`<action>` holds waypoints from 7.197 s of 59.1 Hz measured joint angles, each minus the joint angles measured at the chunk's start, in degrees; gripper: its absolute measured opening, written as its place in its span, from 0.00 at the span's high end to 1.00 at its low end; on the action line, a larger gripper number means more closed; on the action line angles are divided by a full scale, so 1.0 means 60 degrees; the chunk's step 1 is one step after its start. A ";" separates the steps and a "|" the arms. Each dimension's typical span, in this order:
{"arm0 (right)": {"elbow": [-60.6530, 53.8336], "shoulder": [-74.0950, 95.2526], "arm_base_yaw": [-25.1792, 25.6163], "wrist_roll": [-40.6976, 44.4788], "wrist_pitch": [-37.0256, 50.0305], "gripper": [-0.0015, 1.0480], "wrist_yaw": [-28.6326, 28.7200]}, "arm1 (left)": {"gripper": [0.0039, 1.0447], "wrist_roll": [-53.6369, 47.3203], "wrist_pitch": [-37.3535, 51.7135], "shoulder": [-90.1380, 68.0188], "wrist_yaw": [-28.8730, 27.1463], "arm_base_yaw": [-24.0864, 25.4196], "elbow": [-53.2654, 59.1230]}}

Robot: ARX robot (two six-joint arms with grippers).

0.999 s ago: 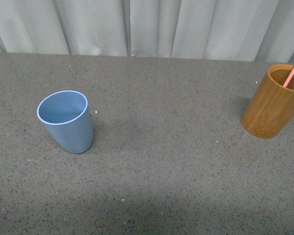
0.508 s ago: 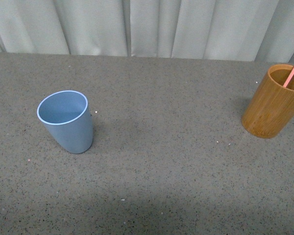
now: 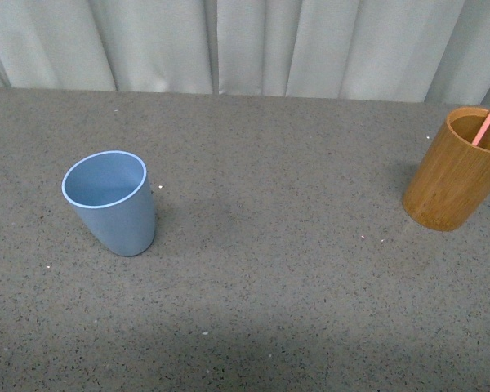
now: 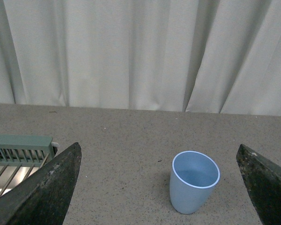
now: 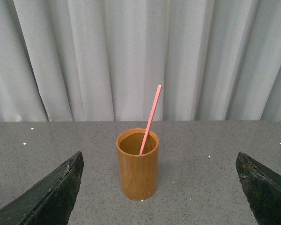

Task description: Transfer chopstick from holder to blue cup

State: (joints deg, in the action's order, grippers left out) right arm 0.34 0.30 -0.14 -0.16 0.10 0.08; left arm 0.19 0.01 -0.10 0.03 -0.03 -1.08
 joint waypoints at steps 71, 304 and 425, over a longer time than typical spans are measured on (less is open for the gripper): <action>0.0000 -0.0007 0.0007 0.0004 0.0000 0.09 0.0000 | 0.06 0.6430 0.2320 -1.2112 0.0091 -0.2204 -0.3264; 0.0000 -0.0007 0.0007 0.0004 0.0000 0.09 0.0000 | 0.43 0.7023 0.2047 -1.8360 -0.2375 -0.5894 -0.8233; 0.0000 -0.0007 0.0007 0.0004 -0.0004 0.09 -0.0015 | 0.97 0.0051 0.1133 -0.1796 0.0000 -0.0011 0.0000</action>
State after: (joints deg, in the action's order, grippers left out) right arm 0.34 0.25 -0.10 -0.14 0.08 -0.01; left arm 0.49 6.81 -10.87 0.03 -0.10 -1.08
